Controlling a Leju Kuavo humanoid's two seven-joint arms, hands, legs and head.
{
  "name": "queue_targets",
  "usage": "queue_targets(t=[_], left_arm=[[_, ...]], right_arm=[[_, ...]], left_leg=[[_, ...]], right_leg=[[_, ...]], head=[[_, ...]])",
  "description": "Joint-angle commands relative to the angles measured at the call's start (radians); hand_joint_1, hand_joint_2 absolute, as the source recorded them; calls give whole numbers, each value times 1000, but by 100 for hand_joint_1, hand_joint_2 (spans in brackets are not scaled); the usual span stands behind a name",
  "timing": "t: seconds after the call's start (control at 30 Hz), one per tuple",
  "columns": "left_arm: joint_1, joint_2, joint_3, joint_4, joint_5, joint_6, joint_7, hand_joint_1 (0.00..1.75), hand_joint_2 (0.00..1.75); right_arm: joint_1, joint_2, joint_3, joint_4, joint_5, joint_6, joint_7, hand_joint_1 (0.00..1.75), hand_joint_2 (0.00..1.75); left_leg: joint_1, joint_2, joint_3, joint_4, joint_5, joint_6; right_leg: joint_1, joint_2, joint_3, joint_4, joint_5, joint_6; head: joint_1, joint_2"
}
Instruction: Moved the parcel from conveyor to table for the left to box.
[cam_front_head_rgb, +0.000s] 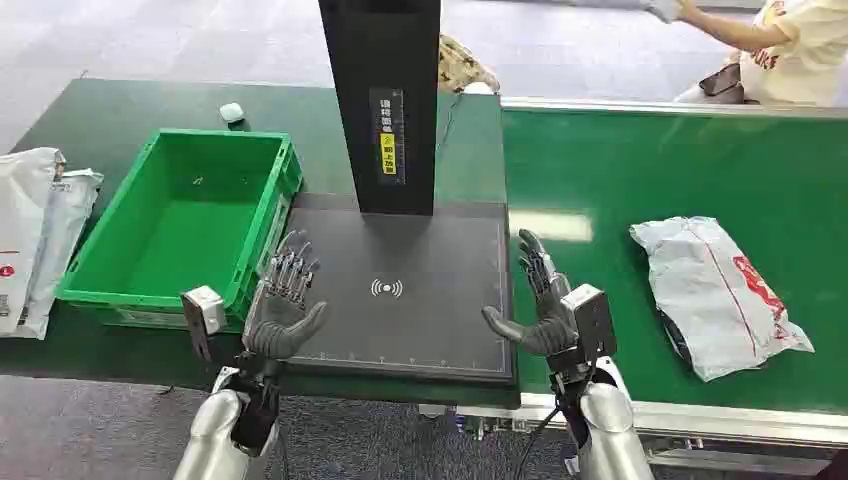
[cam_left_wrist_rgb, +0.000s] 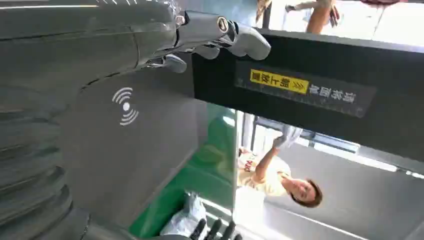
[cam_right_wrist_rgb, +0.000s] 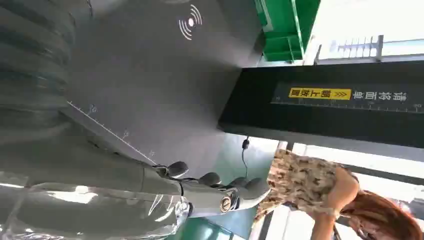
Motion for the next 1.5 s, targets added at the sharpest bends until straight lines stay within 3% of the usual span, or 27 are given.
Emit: queue_targets(t=[0.03,0.1,0.17,0.33,0.43,0.57,0.7,0.9,1.5], left_arm=[[-29,-2,13,21,43,44,12,0,175],[-26,12,-3,-14,46,29,-29,0,175],[-25,26,-19,-57,-56,126,-64,0,175],[-13,40,-1,-56,38,-8,-38,0,175],[-7,39,2,-57,17,-5,-54,0,175],[11,32,27,-78,-8,-4,-22,0,175],[16,37,35,-89,-20,-34,-29,0,175],[40,41,53,-119,-27,-46,-26,0,175],[40,40,53,-119,-30,-43,-25,0,175]], right_arm=[[15,-1,-28,-8,6,-3,11,0,175],[13,0,-28,-8,6,-4,11,0,175],[15,-2,-27,-16,5,-4,11,0,175],[-14,-18,-18,13,24,-7,15,0,175],[-50,-59,-16,8,246,-194,67,0,175],[-110,-144,-87,27,486,-342,174,0,175],[-202,-280,-87,139,676,-324,212,0,175],[-291,-405,-59,235,654,-265,186,0,175],[-299,-407,-34,243,637,-267,197,0,175]], left_leg=[[0,-1,6,-2,-1,0],[0,-1,4,-1,-1,0],[0,0,3,-1,-1,0],[0,1,5,-2,-1,0],[0,2,3,-1,-1,0],[0,1,5,-2,-1,0],[-1,0,2,0,0,1],[-1,-1,4,0,0,1],[-1,1,4,-1,-1,1]], right_leg=[[1,-2,6,-3,-1,-1],[0,-2,5,-2,-1,-1],[1,0,3,-1,-1,-1],[0,0,5,-2,-1,-1],[0,1,3,-1,0,-1],[0,0,5,-2,0,-1],[-1,0,3,-1,0,0],[-2,-1,5,-2,0,1],[0,1,5,-2,0,0]], head=[[0,0],[0,0],[0,0],[0,0],[0,0],[0,0],[0,0],[0,0],[0,0]])
